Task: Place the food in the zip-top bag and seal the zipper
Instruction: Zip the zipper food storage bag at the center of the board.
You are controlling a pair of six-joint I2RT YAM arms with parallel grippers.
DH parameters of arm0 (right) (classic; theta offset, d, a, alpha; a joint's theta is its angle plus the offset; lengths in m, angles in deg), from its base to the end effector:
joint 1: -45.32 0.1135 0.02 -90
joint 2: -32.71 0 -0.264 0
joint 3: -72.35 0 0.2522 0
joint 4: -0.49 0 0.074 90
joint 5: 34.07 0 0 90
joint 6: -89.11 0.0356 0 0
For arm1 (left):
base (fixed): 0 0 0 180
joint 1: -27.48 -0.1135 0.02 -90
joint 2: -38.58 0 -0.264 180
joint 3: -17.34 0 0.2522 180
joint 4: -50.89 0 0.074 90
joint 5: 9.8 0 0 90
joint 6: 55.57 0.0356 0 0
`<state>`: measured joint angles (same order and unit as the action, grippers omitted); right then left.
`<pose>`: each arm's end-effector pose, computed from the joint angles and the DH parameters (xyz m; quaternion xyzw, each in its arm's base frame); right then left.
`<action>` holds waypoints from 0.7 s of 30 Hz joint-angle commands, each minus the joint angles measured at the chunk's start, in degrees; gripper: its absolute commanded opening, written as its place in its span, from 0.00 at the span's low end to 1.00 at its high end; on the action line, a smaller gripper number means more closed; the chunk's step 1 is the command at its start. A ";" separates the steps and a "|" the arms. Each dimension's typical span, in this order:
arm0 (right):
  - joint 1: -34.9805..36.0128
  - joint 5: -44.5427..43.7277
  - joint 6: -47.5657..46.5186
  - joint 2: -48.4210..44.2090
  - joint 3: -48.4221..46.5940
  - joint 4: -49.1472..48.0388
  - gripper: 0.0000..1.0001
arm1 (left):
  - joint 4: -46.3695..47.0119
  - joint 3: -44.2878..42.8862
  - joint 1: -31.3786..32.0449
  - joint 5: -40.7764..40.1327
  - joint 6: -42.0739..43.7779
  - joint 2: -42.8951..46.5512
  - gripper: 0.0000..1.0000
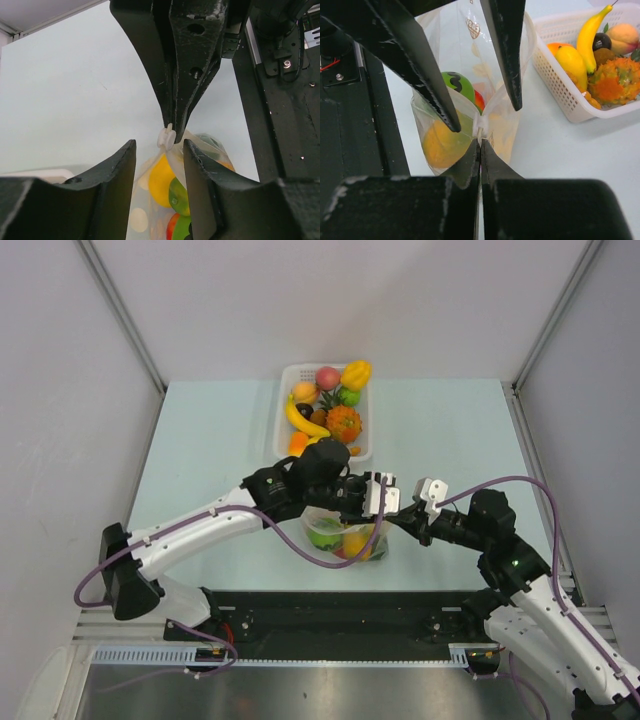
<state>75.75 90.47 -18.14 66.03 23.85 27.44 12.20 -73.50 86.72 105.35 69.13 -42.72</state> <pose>0.1139 0.0903 0.3035 -0.4708 0.6020 0.2980 0.5720 0.1515 -0.2841 0.3645 0.6904 0.4937 -0.2885 0.4431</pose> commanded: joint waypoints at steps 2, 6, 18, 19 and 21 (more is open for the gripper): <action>0.41 0.70 -0.67 -1.15 -2.87 -1.59 0.00 | -0.21 -2.38 0.17 0.78 1.25 -0.71 0.45; 0.41 0.35 -0.50 -1.24 -2.96 -1.59 0.00 | -0.56 -2.46 0.17 1.66 1.60 -1.14 0.36; 0.41 -0.79 -1.29 -2.73 -2.79 -0.36 0.00 | -1.53 2.37 -0.88 0.25 2.65 0.88 0.14; 0.33 -0.62 -1.29 -2.73 -2.79 -0.18 0.00 | -1.61 2.72 -1.14 0.08 2.57 1.05 0.15; 0.33 -0.10 -1.38 -2.91 -2.70 -0.01 0.00 | -1.35 3.07 -1.50 0.17 2.13 1.49 0.30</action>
<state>75.91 89.80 -18.64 64.54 23.63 29.67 11.76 -71.91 86.57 105.94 70.66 -43.40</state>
